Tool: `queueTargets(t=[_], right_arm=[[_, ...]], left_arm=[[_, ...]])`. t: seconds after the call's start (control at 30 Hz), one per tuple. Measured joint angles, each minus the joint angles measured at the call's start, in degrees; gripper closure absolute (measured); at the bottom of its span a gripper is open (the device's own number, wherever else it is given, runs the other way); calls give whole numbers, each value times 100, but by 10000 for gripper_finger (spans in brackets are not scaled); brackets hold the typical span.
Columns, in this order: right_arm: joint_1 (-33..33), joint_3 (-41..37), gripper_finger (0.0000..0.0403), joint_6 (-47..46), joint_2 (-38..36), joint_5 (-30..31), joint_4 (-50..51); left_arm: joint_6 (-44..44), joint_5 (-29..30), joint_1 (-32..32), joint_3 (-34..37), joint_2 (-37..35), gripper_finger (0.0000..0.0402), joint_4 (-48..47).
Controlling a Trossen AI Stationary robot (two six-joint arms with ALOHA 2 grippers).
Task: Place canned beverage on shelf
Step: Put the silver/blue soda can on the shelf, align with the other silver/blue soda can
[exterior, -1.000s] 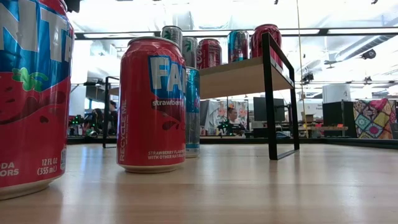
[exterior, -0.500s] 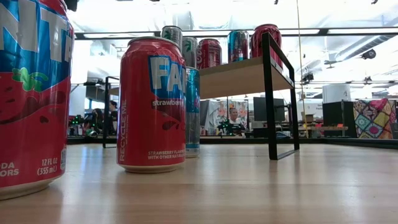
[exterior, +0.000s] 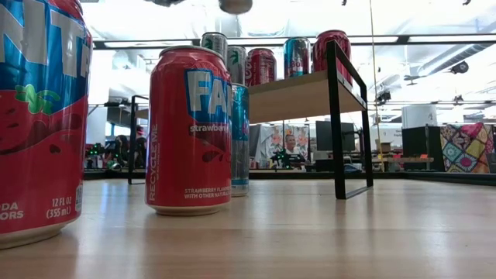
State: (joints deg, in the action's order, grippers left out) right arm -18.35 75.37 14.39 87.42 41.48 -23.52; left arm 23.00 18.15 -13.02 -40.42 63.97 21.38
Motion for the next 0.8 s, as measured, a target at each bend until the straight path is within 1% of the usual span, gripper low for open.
queueTargets(t=[0.13, 0.2, 0.4, 0.5, 0.63, 0.8], right_arm=[[2, -7, 181, -325, 0, 711, 308], [21, -28, 181, -637, 0, 772, 484], [64, -111, 180, -1765, 0, 796, 1261], [76, -225, 180, -2026, 0, 843, 1322], [95, -442, 180, -2425, -2, 1361, 1250], [161, -702, 180, -3495, 7, 1912, 1248]], left_arm=[[-178, 923, 5, 2, -351, 123, -500], [-284, 1079, 3, 18, -533, 123, -623], [-536, 1088, -6, 74, -1088, 123, -892], [-685, 1091, -22, 75, -1321, 123, -1034], [-839, 1088, -55, 81, -1555, 123, -1201], [-917, 1088, -89, 81, -1703, 123, -1267]])
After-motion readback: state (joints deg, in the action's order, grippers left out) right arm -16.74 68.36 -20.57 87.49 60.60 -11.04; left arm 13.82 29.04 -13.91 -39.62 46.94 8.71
